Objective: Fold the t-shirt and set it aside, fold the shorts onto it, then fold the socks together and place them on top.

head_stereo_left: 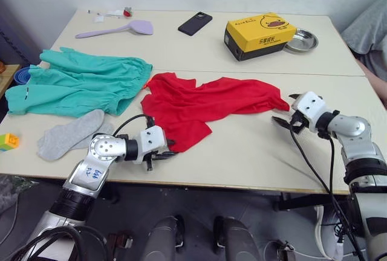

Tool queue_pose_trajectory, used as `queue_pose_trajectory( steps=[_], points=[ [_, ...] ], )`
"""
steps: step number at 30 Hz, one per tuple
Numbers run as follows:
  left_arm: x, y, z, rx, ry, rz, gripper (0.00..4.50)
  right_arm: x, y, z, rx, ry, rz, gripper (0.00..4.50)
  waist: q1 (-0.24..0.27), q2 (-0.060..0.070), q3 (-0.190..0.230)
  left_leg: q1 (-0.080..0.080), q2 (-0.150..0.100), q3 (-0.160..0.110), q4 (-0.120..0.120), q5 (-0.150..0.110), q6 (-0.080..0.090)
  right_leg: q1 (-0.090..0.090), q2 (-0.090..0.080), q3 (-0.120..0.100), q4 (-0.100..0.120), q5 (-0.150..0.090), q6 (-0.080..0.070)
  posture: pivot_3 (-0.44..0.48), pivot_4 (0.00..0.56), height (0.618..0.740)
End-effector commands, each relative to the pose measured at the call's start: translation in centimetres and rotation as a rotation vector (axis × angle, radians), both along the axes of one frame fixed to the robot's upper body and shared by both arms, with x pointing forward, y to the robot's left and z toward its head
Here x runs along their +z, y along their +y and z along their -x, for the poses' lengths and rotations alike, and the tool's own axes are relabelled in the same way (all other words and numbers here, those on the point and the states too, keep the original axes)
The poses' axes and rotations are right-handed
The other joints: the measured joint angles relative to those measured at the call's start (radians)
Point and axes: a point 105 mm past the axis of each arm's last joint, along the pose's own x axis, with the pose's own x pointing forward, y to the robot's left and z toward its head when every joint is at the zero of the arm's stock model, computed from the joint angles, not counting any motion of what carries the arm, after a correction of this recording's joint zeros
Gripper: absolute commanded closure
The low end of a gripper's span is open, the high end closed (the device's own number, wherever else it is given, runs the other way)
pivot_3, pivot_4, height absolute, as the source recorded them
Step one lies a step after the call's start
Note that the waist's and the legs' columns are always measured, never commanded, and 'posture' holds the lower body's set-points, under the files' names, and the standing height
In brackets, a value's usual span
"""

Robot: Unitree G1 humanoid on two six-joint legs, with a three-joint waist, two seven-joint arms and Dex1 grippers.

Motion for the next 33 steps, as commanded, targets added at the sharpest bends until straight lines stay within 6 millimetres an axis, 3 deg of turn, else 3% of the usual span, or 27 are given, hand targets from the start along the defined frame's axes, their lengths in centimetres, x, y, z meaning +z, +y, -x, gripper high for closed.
queue_pose_trajectory(
  steps=[1, 10, 12, 15, 17, 21, 24, 26, 30, 33],
  points=[
    [-1.5, 1.1, -0.1, 0.062, 0.034, -0.041, 4.5, 0.9, 0.0, -0.2, 0.01, -0.036, 0.021, 0.96, -0.001, 0.0, 0.0, 0.0, 0.0, 0.0, 0.0, 0.0, 0.0, 0.0, 0.0, 0.0, 0.0, 0.0, 0.0, 0.0, 0.15, 0.74],
    [-0.9, 1.9, -0.1, 0.074, 0.012, -0.027, 4.5, 1.2, -0.4, -0.5, -0.009, -0.016, 0.017, 3.99, -0.017, 0.0, 0.0, 0.0, 0.0, 0.0, 0.0, 0.0, 0.0, 0.0, 0.0, 0.0, 0.001, 0.0, 0.0, 0.0, 0.15, 0.74],
    [-0.8, 2.2, -0.2, 0.078, 0.006, -0.029, 4.5, 1.5, -0.6, -0.6, -0.016, -0.02, 0.019, 4.46, -0.022, 0.0, 0.0, 0.0, 0.0, 0.0, 0.0, 0.0, 0.0, 0.0, 0.0, -0.001, 0.001, 0.0, 0.0, 0.0, 0.15, 0.74],
    [-0.5, 2.8, -0.5, 0.085, -0.015, -0.027, 4.5, 2.1, -0.6, -0.5, -0.004, -0.027, 0.01, 4.46, -0.026, 0.0, 0.0, 0.0, 0.0, 0.0, 0.0, 0.0, 0.0, 0.0, 0.001, -0.001, 0.001, 0.0, 0.0, 0.0, 0.15, 0.74],
    [0.9, 2.8, -0.3, 0.079, -0.036, 0.062, 4.5, 2.9, -0.6, -0.2, 0.029, -0.025, -0.017, 4.46, -0.026, 0.0, 0.0, 0.0, 0.001, 0.0, 0.0, 0.0, 0.0, 0.0, 0.001, -0.001, 0.001, 0.0, 0.0, 0.0, 0.15, 0.74],
    [3.6, 3.9, 2.0, 0.002, -0.036, 0.215, 4.5, 5.4, -1.6, 1.2, 0.077, -0.028, -0.095, 4.46, -0.029, 0.002, 0.001, -0.003, 0.001, 0.001, 0.0, 0.0, 0.001, -0.004, 0.001, 0.0, 0.001, 0.0, 0.0, 0.0, 0.15, 0.74],
    [4.4, 6.0, 3.3, 0.028, -0.01, 0.239, 4.5, 6.4, -2.9, 3.4, 0.13, -0.006, -0.086, 4.46, -0.025, 0.002, 0.001, -0.004, 0.001, 0.0, 0.0, 0.0, 0.002, -0.003, 0.001, -0.001, -0.001, -0.001, 0.0, 0.0, 0.15, 0.74],
    [4.6, 7.0, 3.7, 0.053, 0.0, 0.236, 4.5, 6.4, -3.6, 4.6, 0.152, 0.015, -0.073, 4.46, -0.022, 0.002, 0.001, -0.004, 0.001, -0.002, 0.0, -0.002, 0.002, -0.002, 0.001, -0.003, -0.002, -0.001, 0.0, 0.0, 0.15, 0.74],
    [4.4, 9.4, 5.5, 0.09, 0.052, 0.205, 4.5, 3.4, -4.9, 9.4, 0.262, 0.177, 0.046, 4.46, -0.02, 0.002, 0.001, -0.003, 0.001, -0.002, 0.0, -0.004, 0.004, 0.0, 0.0, -0.003, -0.004, -0.001, 0.0, 0.0, 0.15, 0.74],
    [3.8, 10.4, 6.7, 0.098, 0.083, 0.175, 4.5, 1.8, -5.1, 11.6, 0.3, 0.231, 0.075, 4.46, -0.022, 0.003, 0.002, -0.003, 0.001, -0.001, -0.001, -0.005, 0.003, 0.0, 0.0, -0.002, -0.005, -0.001, 0.0, 0.0, 0.15, 0.74]
  ],
)
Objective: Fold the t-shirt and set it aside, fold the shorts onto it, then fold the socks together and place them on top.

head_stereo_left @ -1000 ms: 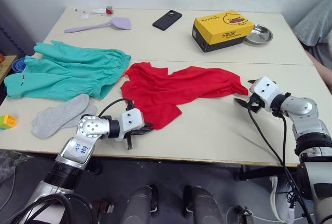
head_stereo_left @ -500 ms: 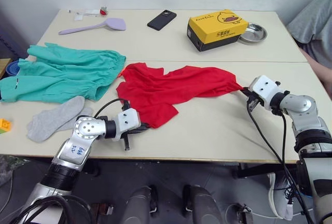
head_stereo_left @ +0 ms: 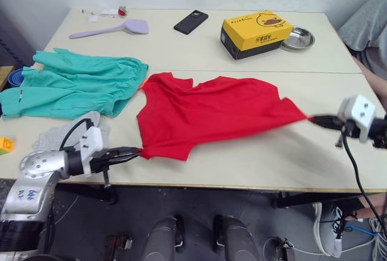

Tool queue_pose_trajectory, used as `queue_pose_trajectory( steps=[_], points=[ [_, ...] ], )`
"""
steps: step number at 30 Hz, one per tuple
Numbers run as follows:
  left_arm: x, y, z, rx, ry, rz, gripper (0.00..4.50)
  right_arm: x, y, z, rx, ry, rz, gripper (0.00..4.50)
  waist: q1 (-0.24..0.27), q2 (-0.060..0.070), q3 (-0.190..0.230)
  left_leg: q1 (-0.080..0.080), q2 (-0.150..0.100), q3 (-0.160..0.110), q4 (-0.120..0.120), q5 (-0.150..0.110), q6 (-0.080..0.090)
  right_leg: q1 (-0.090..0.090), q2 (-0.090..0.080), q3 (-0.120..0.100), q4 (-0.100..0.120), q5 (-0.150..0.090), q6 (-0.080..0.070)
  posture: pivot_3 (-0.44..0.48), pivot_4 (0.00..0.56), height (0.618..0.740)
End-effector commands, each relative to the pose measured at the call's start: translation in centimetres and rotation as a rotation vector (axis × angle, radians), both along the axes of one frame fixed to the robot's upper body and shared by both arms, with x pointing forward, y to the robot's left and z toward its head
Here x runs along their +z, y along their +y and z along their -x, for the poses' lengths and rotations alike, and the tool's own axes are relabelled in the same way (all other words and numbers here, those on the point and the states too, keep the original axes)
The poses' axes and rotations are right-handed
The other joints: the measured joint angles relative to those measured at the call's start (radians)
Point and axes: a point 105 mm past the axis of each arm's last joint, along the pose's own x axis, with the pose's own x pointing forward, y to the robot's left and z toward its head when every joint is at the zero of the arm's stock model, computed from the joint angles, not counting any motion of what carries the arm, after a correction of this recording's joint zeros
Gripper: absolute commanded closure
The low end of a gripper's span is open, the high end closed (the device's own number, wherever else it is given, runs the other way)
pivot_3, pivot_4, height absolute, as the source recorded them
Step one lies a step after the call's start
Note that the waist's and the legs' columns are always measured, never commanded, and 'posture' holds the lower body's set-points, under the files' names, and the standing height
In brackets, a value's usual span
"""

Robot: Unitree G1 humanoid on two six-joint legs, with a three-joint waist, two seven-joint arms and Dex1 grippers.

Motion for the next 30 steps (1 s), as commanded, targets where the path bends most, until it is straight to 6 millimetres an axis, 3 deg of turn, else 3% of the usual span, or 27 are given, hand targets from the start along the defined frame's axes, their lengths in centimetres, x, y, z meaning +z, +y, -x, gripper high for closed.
queue_pose_trajectory(
  steps=[1, 6, 11, 21, 30],
  points=[
    [0.7, 1.0, 1.1, -0.004, -0.015, -0.031, 4.5, 1.7, -0.2, 1.7, 0.043, -0.057, 0.015, 4.46, -0.002, 0.001, 0.0, 0.0, 0.0, 0.0, 0.0, 0.0, 0.0, -0.001, 0.0, 0.001, 0.0, 0.0, 0.0, 0.0, 0.15, 0.74],
    [-0.8, 1.7, 2.5, -0.002, 0.025, -0.086, 4.5, -1.5, 1.3, 5.0, 0.096, 0.061, 0.001, 4.46, -0.003, 0.001, 0.0, 0.001, 0.001, 0.002, -0.003, -0.002, 0.002, -0.003, 0.001, 0.003, 0.001, 0.0, -0.001, 0.0, 0.15, 0.74],
    [-1.6, 1.7, 3.5, -0.013, 0.059, -0.101, 4.5, -3.1, 2.7, 6.7, 0.114, 0.141, -0.027, 4.46, -0.001, 0.001, 0.0, 0.001, 0.001, 0.003, -0.005, -0.003, 0.002, -0.004, 0.0, 0.005, 0.0, -0.001, -0.002, 0.0, 0.15, 0.74],
    [-2.0, 1.8, 7.6, -0.119, 0.325, -0.134, 4.5, -3.5, 3.1, 10.1, 0.132, 0.438, -0.026, 4.46, 0.0, 0.001, -0.001, 0.001, 0.001, 0.003, -0.013, -0.003, 0.002, -0.007, 0.001, 0.005, -0.006, -0.002, -0.004, 0.0, 0.15, 0.74],
    [-1.6, 1.4, 6.9, -0.107, 0.32, -0.107, 4.5, -3.3, 3.1, 10.4, 0.114, 0.461, -0.038, 4.46, 0.0, 0.001, -0.001, 0.001, 0.001, 0.004, -0.013, -0.003, 0.002, -0.006, 0.001, 0.005, -0.007, -0.002, -0.004, 0.0, 0.15, 0.74]
  ],
)
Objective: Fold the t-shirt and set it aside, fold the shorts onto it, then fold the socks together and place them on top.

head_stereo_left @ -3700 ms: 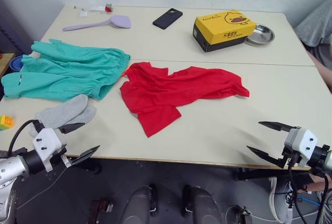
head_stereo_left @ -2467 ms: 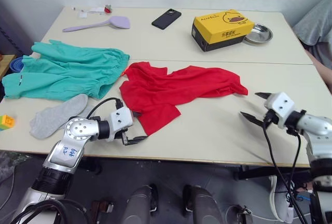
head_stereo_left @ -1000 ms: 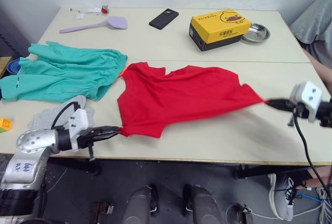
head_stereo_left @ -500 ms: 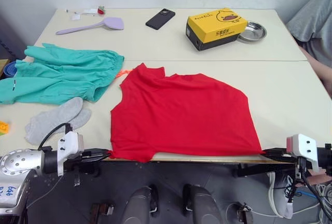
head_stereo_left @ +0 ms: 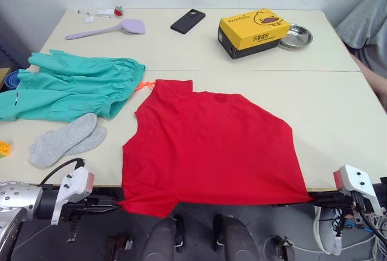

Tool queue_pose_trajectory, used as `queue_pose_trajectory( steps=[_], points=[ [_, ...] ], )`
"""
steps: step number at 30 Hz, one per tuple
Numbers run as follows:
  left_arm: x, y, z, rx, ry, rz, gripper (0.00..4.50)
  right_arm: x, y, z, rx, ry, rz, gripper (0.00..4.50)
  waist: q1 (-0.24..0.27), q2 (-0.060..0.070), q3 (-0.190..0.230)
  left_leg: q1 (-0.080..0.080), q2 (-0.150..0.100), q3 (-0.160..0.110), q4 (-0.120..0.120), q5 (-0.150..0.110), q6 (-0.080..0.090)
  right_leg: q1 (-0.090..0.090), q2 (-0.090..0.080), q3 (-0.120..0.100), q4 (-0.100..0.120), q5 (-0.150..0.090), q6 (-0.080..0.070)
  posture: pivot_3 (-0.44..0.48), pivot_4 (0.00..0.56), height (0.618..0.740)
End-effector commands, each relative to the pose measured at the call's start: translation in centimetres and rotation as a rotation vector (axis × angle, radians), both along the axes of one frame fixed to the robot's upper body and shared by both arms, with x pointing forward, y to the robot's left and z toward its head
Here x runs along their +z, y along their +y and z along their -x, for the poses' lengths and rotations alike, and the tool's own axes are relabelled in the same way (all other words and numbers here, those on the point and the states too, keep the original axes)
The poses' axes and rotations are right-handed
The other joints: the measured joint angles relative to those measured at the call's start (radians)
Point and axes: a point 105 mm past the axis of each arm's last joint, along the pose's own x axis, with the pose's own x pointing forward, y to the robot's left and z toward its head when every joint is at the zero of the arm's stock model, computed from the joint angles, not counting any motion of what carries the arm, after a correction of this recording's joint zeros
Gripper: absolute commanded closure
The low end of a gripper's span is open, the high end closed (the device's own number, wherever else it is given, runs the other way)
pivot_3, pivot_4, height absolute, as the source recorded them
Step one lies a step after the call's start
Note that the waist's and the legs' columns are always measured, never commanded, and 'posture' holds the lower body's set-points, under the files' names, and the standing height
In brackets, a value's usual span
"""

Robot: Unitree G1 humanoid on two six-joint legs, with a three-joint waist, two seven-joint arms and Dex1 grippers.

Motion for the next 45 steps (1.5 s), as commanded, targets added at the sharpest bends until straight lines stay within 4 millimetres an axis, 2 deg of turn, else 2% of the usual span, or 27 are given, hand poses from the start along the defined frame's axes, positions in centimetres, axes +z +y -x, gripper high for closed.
queue_pose_trajectory(
  steps=[1, 6, 11, 15, 20, 27, 29, 32, 37, 39, 42, 45],
  points=[
    [1.2, -0.3, -0.5, 0.002, -0.03, 0.032, 4.5, 0.9, -0.3, 0.1, -0.007, -0.003, 0.001, 4.46, 0.0, 0.0, 0.0, 0.0, 0.0, 0.0, 0.0, 0.0, 0.0, 0.0, 0.0, 0.0, 0.0, 0.0, 0.0, 0.0, 0.15, 0.74],
    [2.5, -0.3, -1.6, 0.054, -0.043, 0.097, 4.5, 1.9, -0.8, -0.5, -0.066, -0.018, -0.039, 4.46, 0.0, 0.0, 0.0, 0.0, 0.0, 0.0, 0.0, 0.0, 0.0, 0.0, 0.0, 0.0, -0.001, 0.0, 0.0, 0.0, 0.15, 0.74],
    [3.4, 0.5, -5.3, 0.216, -0.081, 0.135, 4.5, 3.2, -1.3, -2.2, -0.142, -0.036, -0.074, 4.46, 0.001, 0.0, 0.0, 0.0, 0.0, 0.0, 0.0, 0.0, -0.001, 0.001, 0.0, 0.0, 0.0, 0.001, 0.001, 0.0, 0.15, 0.74],
    [3.5, 0.4, -7.9, 0.347, -0.034, 0.222, 4.5, 3.4, -0.6, -4.2, -0.201, -0.024, -0.153, 4.46, 0.001, 0.0, 0.0, 0.001, 0.0, 0.0, 0.001, 0.001, -0.001, 0.001, 0.0, 0.0, 0.001, 0.002, 0.001, 0.0, 0.15, 0.74],
    [2.1, 0.4, -8.2, 0.357, 0.013, 0.163, 4.5, 3.0, 0.2, -5.7, -0.208, 0.001, -0.159, 4.46, -0.001, -0.001, -0.001, 0.0, 0.0, 0.003, 0.002, 0.004, -0.006, -0.002, 0.0, 0.0, 0.004, 0.002, 0.002, 0.0, 0.15, 0.74],
    [2.3, 0.5, -8.8, 0.364, -0.001, 0.187, 4.5, 2.2, 1.0, -6.7, -0.262, -0.004, -0.171, 4.46, 0.005, -0.002, -0.001, -0.002, 0.0, 0.006, 0.007, 0.004, -0.005, -0.006, -0.001, 0.004, 0.009, 0.002, 0.002, 0.0, 0.15, 0.74],
    [2.5, 0.7, -9.1, 0.378, -0.024, 0.186, 4.01, 2.2, 1.2, -6.6, -0.256, -0.001, -0.179, 4.5, 0.006, -0.002, -0.001, -0.002, 0.0, 0.007, 0.007, 0.002, -0.003, -0.007, -0.001, 0.005, 0.01, 0.002, 0.002, 0.0, 0.15, 0.74],
    [2.7, 1.6, -10.0, 0.439, -0.082, 0.173, 3.14, 3.0, 1.3, -7.0, -0.274, -0.062, -0.218, 3.81, 0.006, -0.002, -0.001, -0.002, 0.0, 0.008, 0.006, 0.002, -0.003, -0.008, -0.001, 0.006, 0.011, 0.002, 0.002, 0.0, 0.15, 0.74],
    [4.4, 2.3, -10.5, 0.452, -0.262, 0.204, 1.56, 5.2, 0.6, -7.7, -0.269, -0.253, -0.239, 2.1, 0.006, -0.002, -0.001, -0.002, 0.0, 0.01, 0.006, 0.003, -0.004, -0.009, -0.001, 0.007, 0.011, 0.002, 0.002, 0.0, 0.15, 0.74],
    [5.7, 2.5, -10.3, 0.434, -0.357, 0.228, 0.93, 6.1, 0.7, -7.4, -0.252, -0.281, -0.255, 1.38, 0.005, -0.003, -0.001, -0.002, 0.0, 0.01, 0.006, 0.003, -0.004, -0.009, -0.001, 0.006, 0.011, 0.003, 0.002, 0.0, 0.15, 0.74],
    [7.6, 1.9, -9.3, 0.375, -0.398, 0.274, 0.89, 8.0, 1.4, -7.3, -0.229, -0.358, -0.316, 0.33, 0.002, -0.003, -0.001, -0.002, 0.0, 0.011, 0.006, 0.003, -0.004, -0.009, -0.001, 0.006, 0.011, 0.003, 0.002, 0.0, 0.15, 0.74],
    [7.6, -0.6, -7.8, 0.241, -0.356, 0.285, 0.89, 9.3, 3.8, -6.3, -0.163, -0.347, -0.415, 0.33, 0.001, -0.003, -0.001, -0.002, 0.0, 0.01, 0.006, 0.003, -0.004, -0.008, -0.001, 0.007, 0.011, 0.003, 0.003, 0.0, 0.15, 0.74]
  ],
)
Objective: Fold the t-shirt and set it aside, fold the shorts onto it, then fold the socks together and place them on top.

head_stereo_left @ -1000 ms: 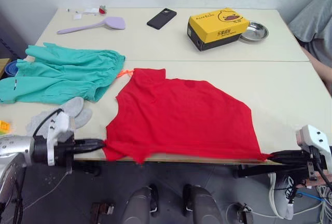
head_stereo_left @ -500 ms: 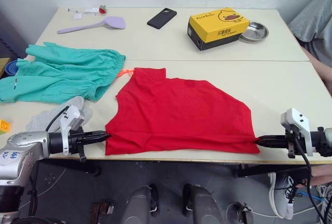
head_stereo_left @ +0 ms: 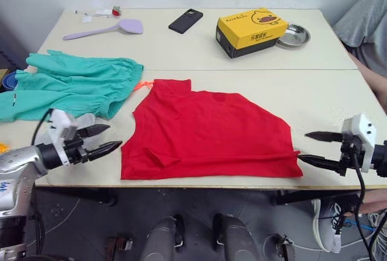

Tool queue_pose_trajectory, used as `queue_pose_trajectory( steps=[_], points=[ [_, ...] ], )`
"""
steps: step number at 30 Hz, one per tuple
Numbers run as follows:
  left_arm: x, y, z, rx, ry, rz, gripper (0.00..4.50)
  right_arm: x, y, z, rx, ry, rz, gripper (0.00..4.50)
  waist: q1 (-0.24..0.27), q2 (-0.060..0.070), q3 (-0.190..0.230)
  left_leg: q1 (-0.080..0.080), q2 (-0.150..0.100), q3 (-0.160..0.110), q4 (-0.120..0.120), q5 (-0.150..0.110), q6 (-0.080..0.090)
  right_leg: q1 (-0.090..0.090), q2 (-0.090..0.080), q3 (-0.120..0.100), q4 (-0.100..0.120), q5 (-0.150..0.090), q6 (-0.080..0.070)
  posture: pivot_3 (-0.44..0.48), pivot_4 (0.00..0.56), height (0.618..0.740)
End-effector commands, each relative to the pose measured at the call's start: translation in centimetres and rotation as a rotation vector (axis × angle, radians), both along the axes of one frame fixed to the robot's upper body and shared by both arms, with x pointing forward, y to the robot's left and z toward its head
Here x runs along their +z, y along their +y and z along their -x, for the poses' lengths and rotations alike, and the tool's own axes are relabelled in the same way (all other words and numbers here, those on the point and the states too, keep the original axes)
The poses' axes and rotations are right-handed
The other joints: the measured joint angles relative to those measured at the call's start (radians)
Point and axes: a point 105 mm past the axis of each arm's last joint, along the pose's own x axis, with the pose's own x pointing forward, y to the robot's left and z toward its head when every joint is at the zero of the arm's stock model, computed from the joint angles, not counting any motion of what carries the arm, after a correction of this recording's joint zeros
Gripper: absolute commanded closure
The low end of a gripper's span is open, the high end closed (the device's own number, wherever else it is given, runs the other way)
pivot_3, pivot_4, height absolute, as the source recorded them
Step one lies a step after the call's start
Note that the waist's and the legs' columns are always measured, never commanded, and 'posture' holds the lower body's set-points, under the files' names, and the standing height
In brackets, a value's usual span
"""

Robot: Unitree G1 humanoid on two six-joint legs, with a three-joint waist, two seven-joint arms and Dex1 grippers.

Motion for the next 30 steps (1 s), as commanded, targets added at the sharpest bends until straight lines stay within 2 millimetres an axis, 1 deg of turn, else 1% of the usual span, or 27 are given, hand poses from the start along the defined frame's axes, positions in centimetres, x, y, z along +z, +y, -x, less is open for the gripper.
queue_pose_trajectory(
  steps=[1, 3, 4, 6, 8, 10, 12, 13, 15, 19, 23, 27, 30],
  points=[
    [0.9, -3.3, 2.1, -0.194, -0.016, -0.021, 0.89, 2.1, 3.2, 1.7, 0.129, -0.042, -0.08, 0.51, 0.0, 0.0, 0.0, 0.0, 0.0, 0.0, 0.0, 0.0, 0.0, 0.0, 0.0, 0.0, 0.0, 0.0, 0.0, 0.0, 0.15, 0.74],
    [-0.1, -5.1, 3.4, -0.299, 0.014, -0.062, 1.29, 1.1, 5.4, 3.1, 0.227, -0.004, -0.074, 1.05, 0.001, -0.001, 0.0, 0.0, 0.0, 0.0, 0.0, 0.0, 0.0, 0.0, 0.0, 0.0, 0.0, 0.0, 0.0, 0.0, 0.15, 0.74],
    [-0.5, -5.5, 3.9, -0.33, 0.027, -0.075, 1.5, 0.7, 6.3, 3.7, 0.26, 0.008, -0.068, 1.38, 0.002, -0.001, 0.0, 0.0, 0.0, 0.0, -0.001, 0.0, 0.0, 0.0, 0.0, 0.0, 0.0, 0.0, 0.0, 0.0, 0.15, 0.74],
    [-1.8, -6.2, 5.7, -0.404, 0.064, -0.092, 2.16, -1.3, 8.8, 5.5, 0.346, 0.032, -0.046, 2.11, 0.002, -0.001, -0.001, 0.0, 0.0, 0.0, -0.001, 0.0, 0.0, 0.0, 0.0, 0.0, -0.001, 0.0, 0.0, 0.0, 0.15, 0.74],
    [-3.0, -7.3, 6.9, -0.462, 0.095, -0.106, 2.85, -3.1, 10.8, 6.5, 0.398, 0.034, -0.045, 2.82, 0.002, -0.003, -0.002, 0.0, 0.0, 0.0, -0.001, 0.0, 0.0, 0.0, 0.0, 0.0, -0.001, 0.0, 0.0, 0.0, 0.15, 0.74],
    [-3.4, -8.5, 7.3, -0.47, 0.102, -0.079, 3.55, -4.5, 12.1, 6.4, 0.389, 0.009, -0.043, 3.54, 0.001, -0.003, -0.002, 0.0, 0.0, 0.0, -0.002, -0.001, 0.001, 0.0, 0.0, 0.001, -0.002, 0.0, 0.0, 0.0, 0.15, 0.74],
    [-3.9, -9.5, 7.3, -0.468, 0.099, -0.081, 4.25, -5.5, 12.8, 5.9, 0.376, -0.012, -0.026, 4.3, 0.001, -0.003, -0.002, 0.0, 0.0, 0.001, -0.002, -0.003, 0.004, 0.0, 0.0, 0.001, -0.002, 0.001, -0.001, 0.0, 0.15, 0.74],
    [-4.2, -9.8, 7.0, -0.451, 0.098, -0.085, 4.47, -5.9, 13.0, 5.6, 0.369, -0.022, -0.021, 4.5, 0.001, -0.003, -0.002, 0.0, 0.0, 0.001, -0.002, -0.003, 0.004, 0.0, 0.0, 0.002, -0.003, 0.001, -0.001, 0.0, 0.15, 0.74],
    [-4.6, -9.3, 6.3, -0.39, 0.099, -0.08, 4.47, -6.5, 13.8, 5.2, 0.346, -0.029, -0.021, 4.5, 0.001, -0.004, -0.002, 0.0, 0.0, 0.001, -0.002, -0.003, 0.004, 0.0, 0.0, 0.002, -0.004, 0.002, -0.001, 0.0, 0.15, 0.74],
    [-5.4, -8.5, 4.8, -0.318, 0.077, -0.131, 4.47, -7.2, 14.1, 3.9, 0.292, -0.06, -0.011, 4.5, 0.002, -0.004, -0.002, 0.0, 0.0, 0.001, -0.004, 0.0, 0.0, -0.002, 0.0, 0.001, -0.004, 0.001, -0.003, 0.0, 0.15, 0.74],
    [-6.3, -8.7, 3.7, -0.287, 0.06, -0.179, 4.47, -7.6, 13.4, 2.5, 0.241, -0.075, 0.02, 4.5, 0.002, -0.004, -0.003, 0.0, 0.0, 0.002, -0.003, 0.0, 0.0, -0.001, 0.0, 0.0, -0.005, 0.001, -0.001, 0.0, 0.15, 0.74],
    [-6.8, -9.2, 1.4, -0.183, 0.011, -0.165, 4.47, -8.1, 12.1, 0.6, 0.147, -0.098, 0.044, 4.5, 0.009, -0.005, -0.003, 0.0, 0.0, 0.002, -0.003, 0.0, 0.0, -0.001, 0.0, 0.0, -0.004, 0.002, -0.001, 0.0, 0.15, 0.74],
    [-7.0, -9.2, -0.2, -0.102, -0.029, -0.173, 4.47, -8.0, 11.5, -0.4, 0.103, -0.12, 0.047, 4.5, 0.016, -0.005, -0.003, 0.0, 0.0, 0.002, -0.002, 0.0, 0.0, -0.001, 0.0, 0.0, -0.003, 0.002, -0.001, 0.0, 0.15, 0.74]
  ],
)
